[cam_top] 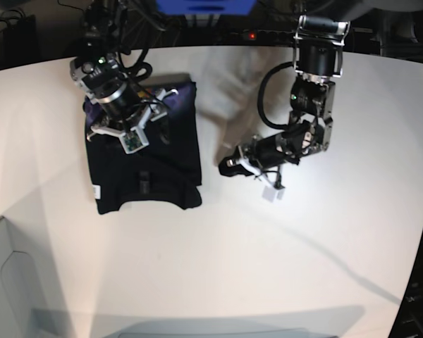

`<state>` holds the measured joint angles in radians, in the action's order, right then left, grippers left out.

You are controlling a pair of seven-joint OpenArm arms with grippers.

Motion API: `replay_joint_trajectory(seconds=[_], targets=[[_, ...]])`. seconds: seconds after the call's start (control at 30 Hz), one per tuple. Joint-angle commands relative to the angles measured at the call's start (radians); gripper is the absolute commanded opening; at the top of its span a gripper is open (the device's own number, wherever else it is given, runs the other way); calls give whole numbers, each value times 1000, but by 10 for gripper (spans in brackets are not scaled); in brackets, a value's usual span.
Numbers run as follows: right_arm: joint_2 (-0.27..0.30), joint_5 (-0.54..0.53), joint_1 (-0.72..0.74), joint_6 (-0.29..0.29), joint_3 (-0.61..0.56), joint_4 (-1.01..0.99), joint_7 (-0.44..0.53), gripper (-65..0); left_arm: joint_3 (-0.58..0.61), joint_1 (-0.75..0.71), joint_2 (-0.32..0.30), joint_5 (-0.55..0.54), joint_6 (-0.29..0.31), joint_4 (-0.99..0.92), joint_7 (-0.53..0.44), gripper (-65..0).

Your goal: Fold the T-shirt properly

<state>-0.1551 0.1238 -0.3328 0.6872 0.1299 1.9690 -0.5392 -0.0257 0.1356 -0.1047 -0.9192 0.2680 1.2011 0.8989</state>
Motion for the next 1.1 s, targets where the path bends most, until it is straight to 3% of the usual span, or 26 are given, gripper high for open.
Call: replay_joint_trajectory(seconds=[0.0, 0.1, 0.33, 0.5, 0.73, 0.97, 1.07], targets=[[-2, -19, 1, 11, -11, 19, 21, -281, -1, 22, -3, -34, 6, -17, -8, -622], [-2, -19, -13, 11, -34, 17, 18, -281, 5, 46, -2, -80, 0, -86, -16, -612], [-2, -13, -41, 11, -48, 8, 21, -281, -1, 52, 13, -90, 1, -108, -10, -455], [-2, -17, -41, 11, 52, 8, 21, -281, -13, 17, 6, -90, 0, 70, -7, -452], [-2, -19, -41, 11, 198, -12, 21, -281, -138, -20, -10, -90, 0, 210, -5, -452], [-2, -17, -42, 11, 215, -141, 23, -283, -256, -106, -102, -90, 0, 308, -5, -451], [-2, -20, -44, 11, 235, -86, 23, -283, -345, -172, -145, -90, -2, 385, -5, -451]])
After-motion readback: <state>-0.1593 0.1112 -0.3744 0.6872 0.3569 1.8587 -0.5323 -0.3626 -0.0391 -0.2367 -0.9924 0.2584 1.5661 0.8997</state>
